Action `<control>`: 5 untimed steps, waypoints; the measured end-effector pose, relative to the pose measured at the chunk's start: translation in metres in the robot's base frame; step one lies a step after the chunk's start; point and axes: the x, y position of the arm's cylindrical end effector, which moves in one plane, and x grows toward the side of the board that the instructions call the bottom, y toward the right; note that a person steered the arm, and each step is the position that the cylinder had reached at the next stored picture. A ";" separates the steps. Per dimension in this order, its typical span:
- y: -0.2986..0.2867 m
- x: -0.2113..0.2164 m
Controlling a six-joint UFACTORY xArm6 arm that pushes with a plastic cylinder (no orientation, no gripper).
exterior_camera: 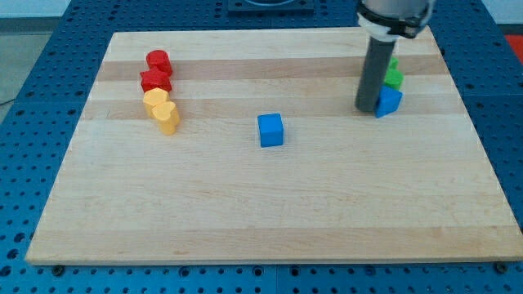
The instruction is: Slightly push the triangle upwards
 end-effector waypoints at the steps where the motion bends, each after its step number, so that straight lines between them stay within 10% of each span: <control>1: 0.006 0.017; 5: 0.009 0.052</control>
